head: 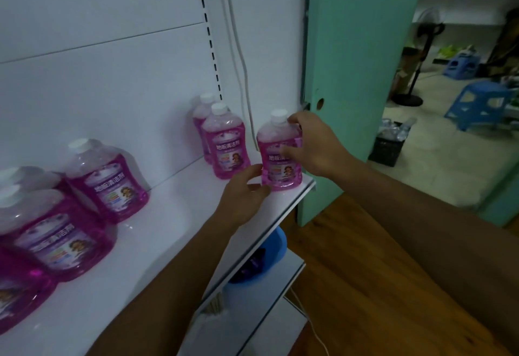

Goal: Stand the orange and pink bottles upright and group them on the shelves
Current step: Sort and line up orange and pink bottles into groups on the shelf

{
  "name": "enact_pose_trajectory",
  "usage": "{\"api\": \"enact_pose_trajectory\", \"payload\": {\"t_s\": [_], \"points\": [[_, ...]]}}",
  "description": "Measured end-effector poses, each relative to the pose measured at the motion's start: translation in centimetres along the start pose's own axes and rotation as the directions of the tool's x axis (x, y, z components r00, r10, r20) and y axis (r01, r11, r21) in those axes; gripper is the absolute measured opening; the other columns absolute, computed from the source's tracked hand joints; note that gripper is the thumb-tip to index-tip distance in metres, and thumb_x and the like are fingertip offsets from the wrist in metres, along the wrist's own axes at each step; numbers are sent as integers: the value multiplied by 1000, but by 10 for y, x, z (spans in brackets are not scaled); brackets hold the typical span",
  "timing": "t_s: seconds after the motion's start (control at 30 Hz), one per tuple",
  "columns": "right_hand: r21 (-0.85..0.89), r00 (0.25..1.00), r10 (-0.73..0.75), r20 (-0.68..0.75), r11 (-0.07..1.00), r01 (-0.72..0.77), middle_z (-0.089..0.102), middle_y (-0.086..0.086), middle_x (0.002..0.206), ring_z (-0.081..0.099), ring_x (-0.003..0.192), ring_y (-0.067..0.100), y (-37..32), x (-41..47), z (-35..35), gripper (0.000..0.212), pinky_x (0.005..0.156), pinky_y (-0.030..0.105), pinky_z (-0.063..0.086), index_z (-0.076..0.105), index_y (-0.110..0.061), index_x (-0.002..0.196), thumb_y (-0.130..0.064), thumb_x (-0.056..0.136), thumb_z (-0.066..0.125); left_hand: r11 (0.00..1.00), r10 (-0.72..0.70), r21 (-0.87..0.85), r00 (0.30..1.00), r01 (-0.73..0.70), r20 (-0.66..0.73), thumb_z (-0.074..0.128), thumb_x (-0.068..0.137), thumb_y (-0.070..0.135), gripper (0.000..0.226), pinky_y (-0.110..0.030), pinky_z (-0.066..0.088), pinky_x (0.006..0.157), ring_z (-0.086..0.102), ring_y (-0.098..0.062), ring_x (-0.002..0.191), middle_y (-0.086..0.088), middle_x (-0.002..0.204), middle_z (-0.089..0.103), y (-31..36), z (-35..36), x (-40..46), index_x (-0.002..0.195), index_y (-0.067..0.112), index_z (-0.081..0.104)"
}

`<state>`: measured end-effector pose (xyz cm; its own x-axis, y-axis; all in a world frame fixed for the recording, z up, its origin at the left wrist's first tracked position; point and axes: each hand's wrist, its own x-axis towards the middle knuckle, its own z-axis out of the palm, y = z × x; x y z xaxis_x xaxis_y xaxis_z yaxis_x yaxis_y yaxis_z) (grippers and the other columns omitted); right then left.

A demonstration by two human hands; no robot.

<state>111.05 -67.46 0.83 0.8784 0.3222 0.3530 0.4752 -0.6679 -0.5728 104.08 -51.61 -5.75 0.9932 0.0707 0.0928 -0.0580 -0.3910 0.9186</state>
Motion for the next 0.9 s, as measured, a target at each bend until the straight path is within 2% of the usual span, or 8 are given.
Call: {"api": "enact_pose_trajectory", "payload": {"t_s": [0.13,0.27,0.37,0.43,0.47,0.6,0.73,0.9], "points": [[67,1000,-17,16,998,16,57,2,112,56,96,17,-10,0,6,49,82,29,49,51,-13,119,-25,78,77,999,33,-1,998,-34,-57,64,88,16,24,-30,52,89,63,-4,101,13,109,68,-10,-12,-7,110,25,69],[116,991,-117,60,987,109,60,4,109,59,93,19,-31,-2,23,45,79,33,53,52,-16,109,-28,76,80,995,50,102,965,-24,-257,64,90,14,22,-11,51,76,64,4,86,13,97,70,-21,-32,-24,108,20,72],[160,975,-202,91,969,186,57,-1,107,56,92,14,-57,-2,45,45,69,14,42,53,-14,112,-26,77,79,989,70,150,919,-12,-387,63,91,15,21,-2,46,69,62,9,81,13,95,68,-32,-52,-46,110,16,71],[190,962,-245,117,957,220,55,-4,105,54,92,12,-74,0,61,48,66,7,35,53,-13,116,-26,77,79,984,40,175,889,45,-455,63,91,18,22,-5,47,73,63,6,84,13,100,70,-43,-68,-59,112,19,70],[215,953,-271,133,947,239,55,-4,105,55,94,12,-83,2,70,48,68,9,36,53,-13,116,-26,77,78,980,28,185,877,70,-480,63,91,19,23,-10,49,77,64,4,86,13,103,70,-48,-77,-66,113,21,70],[304,908,-377,185,900,312,61,4,111,59,97,16,-113,13,103,45,78,23,43,55,-11,112,-26,77,79,970,0,198,818,140,-575,65,89,16,17,-23,53,82,66,-3,88,14,98,71,-55,-104,-91,104,21,72],[402,851,-465,244,847,348,61,4,113,62,98,18,-134,25,130,42,79,30,51,55,-13,108,-26,76,79,949,7,238,743,206,-669,66,88,14,15,-22,52,79,67,-5,84,12,91,70,-56,-117,-106,101,18,72],[480,790,-561,249,779,402,61,7,114,60,97,18,-149,35,156,46,81,23,46,55,-10,113,-24,77,79,881,-38,285,657,378,-753,63,89,11,21,-10,43,68,64,-5,82,9,94,69,-58,-127,-110,107,14,71]]}}
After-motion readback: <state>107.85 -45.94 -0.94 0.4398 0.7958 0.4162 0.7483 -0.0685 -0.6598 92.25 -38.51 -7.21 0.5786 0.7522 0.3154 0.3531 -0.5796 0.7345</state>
